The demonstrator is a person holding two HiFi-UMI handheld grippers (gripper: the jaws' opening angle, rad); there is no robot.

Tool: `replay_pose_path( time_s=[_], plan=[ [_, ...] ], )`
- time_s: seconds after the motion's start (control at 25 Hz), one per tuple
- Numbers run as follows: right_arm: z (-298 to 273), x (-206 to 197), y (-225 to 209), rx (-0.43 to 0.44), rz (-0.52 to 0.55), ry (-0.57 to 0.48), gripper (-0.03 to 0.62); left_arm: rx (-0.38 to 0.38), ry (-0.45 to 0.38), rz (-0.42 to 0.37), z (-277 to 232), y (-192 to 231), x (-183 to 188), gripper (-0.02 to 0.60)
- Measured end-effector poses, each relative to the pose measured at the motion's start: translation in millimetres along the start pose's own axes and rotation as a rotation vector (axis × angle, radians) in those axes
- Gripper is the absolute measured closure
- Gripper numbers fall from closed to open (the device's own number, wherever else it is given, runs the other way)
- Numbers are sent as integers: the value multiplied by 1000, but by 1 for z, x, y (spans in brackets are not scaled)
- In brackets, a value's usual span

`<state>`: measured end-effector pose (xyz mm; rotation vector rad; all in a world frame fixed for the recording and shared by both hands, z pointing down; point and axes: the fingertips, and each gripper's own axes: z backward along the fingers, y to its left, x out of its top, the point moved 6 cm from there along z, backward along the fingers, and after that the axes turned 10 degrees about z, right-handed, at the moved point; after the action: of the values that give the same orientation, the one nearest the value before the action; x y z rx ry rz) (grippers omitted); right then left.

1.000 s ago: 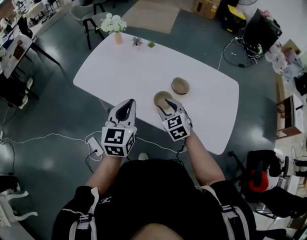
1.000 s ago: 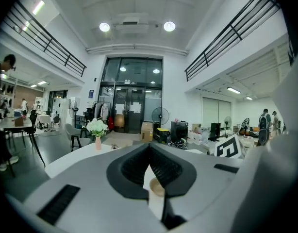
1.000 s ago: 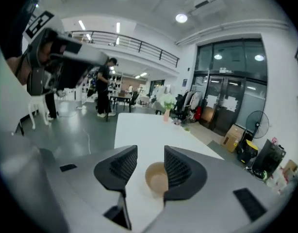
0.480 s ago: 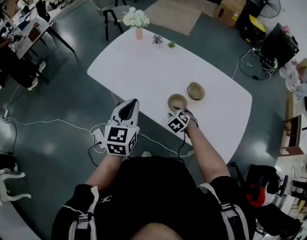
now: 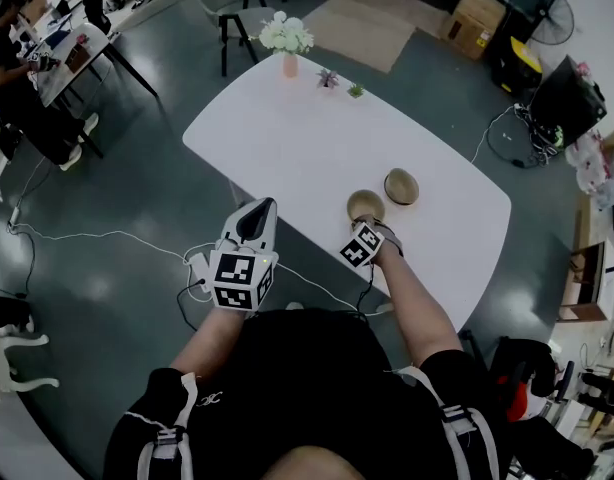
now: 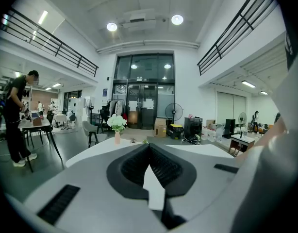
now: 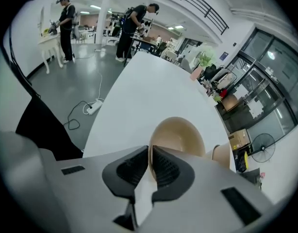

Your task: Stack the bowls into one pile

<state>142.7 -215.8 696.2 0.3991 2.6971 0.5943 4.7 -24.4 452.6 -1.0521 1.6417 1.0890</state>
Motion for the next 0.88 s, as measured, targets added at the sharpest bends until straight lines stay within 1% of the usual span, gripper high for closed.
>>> replay_pose_path(
  time_s=[0.24,0.44,0.6,0.76,0.88],
  plan=[
    [16,13,1,-16,32,-60,563,-8,-5,9,-4,3,2,568],
    [42,27,-15,-71,36,-126,563,-27,-6,15,-8,-3,2,568],
    [61,27,-35,-126,20,-162,565,-41,-6,18,-14,-6,-1,568],
    [76,21,-56,-174,8,-163,566,-51,-3,21,-20,-7,0,568],
    [75,7,-68,-183,-2,-136,566,-53,0,25,-23,-10,-2,568]
  ],
)
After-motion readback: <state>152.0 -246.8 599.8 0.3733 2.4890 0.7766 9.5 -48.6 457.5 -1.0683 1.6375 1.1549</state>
